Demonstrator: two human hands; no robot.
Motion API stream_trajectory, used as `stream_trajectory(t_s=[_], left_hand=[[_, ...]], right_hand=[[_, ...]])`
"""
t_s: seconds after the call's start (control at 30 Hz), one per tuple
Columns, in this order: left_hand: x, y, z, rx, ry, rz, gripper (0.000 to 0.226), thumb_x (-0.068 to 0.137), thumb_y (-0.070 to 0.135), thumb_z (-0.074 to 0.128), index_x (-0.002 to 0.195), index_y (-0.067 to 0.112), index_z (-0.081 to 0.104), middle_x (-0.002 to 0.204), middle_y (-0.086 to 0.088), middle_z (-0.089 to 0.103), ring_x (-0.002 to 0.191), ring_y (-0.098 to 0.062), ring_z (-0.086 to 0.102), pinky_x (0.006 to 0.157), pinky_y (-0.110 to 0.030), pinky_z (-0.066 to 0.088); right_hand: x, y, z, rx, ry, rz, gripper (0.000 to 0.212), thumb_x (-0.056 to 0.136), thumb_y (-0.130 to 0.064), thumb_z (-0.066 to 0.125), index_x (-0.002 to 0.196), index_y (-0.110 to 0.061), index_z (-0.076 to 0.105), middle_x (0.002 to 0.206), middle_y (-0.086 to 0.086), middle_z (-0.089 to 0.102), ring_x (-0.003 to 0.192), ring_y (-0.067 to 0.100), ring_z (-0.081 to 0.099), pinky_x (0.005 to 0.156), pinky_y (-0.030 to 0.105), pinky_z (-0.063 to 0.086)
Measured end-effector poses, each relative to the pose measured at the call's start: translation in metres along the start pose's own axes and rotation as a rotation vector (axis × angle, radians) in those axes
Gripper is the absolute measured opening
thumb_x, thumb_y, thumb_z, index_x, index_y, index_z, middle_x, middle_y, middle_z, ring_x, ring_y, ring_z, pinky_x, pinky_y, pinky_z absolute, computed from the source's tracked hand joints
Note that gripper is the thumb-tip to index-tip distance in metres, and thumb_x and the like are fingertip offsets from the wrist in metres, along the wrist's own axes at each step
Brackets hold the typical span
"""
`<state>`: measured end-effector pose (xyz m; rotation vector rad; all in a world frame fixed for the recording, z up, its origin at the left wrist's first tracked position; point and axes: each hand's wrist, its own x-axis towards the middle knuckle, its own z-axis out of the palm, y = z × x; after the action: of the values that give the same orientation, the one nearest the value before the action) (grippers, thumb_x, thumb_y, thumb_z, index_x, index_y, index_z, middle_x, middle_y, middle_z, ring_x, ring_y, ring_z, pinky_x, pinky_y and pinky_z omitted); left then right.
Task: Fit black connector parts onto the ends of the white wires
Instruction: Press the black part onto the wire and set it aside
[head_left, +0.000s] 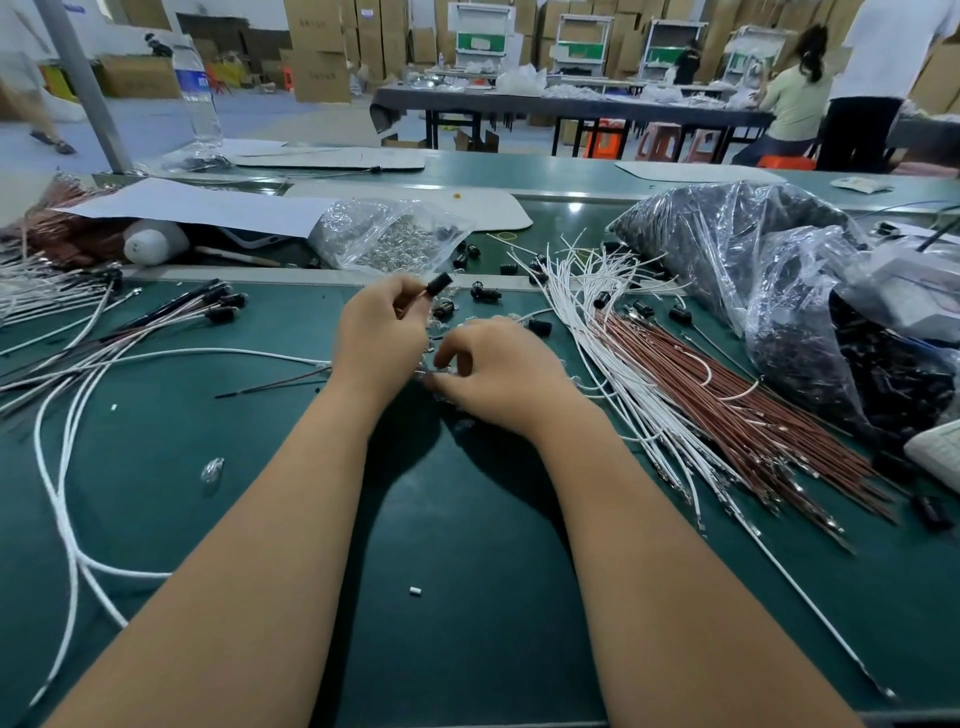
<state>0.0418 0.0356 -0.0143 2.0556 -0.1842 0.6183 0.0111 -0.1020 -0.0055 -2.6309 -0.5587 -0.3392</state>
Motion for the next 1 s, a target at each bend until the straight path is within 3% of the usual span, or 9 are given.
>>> stream_trajectory(t_s=[0.2,0.3,0.63,0.7,0.83,1.0], left_hand=[[0.000,-0.004,0.003,0.005,-0.029,-0.031,0.005,0.094,0.018,0.056,0.091,0.019,0.060,0.069,0.011,0.055,0.068,-0.016,0.050,0.063,-0.028,0.036],[-0.003,-0.002,0.003,-0.030,-0.064,-0.020,0.002,0.093,0.020,0.058,0.093,0.019,0.060,0.068,0.008,0.055,0.063,-0.012,0.050,0.062,-0.028,0.039],[-0.004,-0.002,0.003,0.011,-0.092,-0.008,0.011,0.093,0.020,0.059,0.083,0.018,0.064,0.062,0.011,0.053,0.056,-0.004,0.046,0.055,-0.024,0.035],[-0.004,-0.001,0.003,-0.007,-0.093,-0.005,0.011,0.092,0.019,0.060,0.083,0.016,0.065,0.062,0.010,0.053,0.056,-0.005,0.046,0.056,-0.024,0.036],[-0.005,0.003,0.001,-0.067,-0.116,0.021,0.009,0.091,0.014,0.061,0.087,0.011,0.069,0.061,0.005,0.054,0.051,-0.006,0.042,0.053,-0.022,0.035],[-0.008,0.009,0.001,-0.190,-0.197,0.002,0.009,0.091,0.009,0.062,0.086,0.012,0.069,0.061,0.002,0.051,0.049,-0.004,0.037,0.049,-0.016,0.031]], right_hand=[[0.000,0.000,0.001,-0.073,0.004,0.007,0.014,0.090,-0.031,0.059,0.096,-0.022,0.068,0.099,0.002,0.063,0.099,0.024,0.053,0.084,0.034,0.041],[0.000,0.003,-0.002,-0.151,0.028,0.059,0.025,0.090,-0.018,0.053,0.104,-0.029,0.070,0.104,0.003,0.062,0.102,0.026,0.055,0.082,0.033,0.040],[-0.001,0.005,-0.007,0.014,-0.030,0.178,0.042,0.081,-0.005,0.053,0.109,-0.031,0.070,0.107,-0.001,0.064,0.104,0.022,0.057,0.088,0.038,0.050],[-0.002,0.005,-0.005,0.058,0.033,0.190,0.044,0.081,-0.002,0.051,0.111,-0.029,0.069,0.105,-0.002,0.067,0.101,0.021,0.059,0.086,0.036,0.050],[0.001,0.008,-0.008,0.373,0.342,0.260,0.019,0.094,-0.010,0.055,0.105,-0.014,0.070,0.093,-0.001,0.069,0.083,0.014,0.061,0.077,0.031,0.050],[0.002,0.014,-0.013,0.845,0.458,0.352,0.016,0.097,-0.023,0.055,0.088,-0.017,0.067,0.070,-0.006,0.062,0.060,0.006,0.056,0.056,0.020,0.048]])
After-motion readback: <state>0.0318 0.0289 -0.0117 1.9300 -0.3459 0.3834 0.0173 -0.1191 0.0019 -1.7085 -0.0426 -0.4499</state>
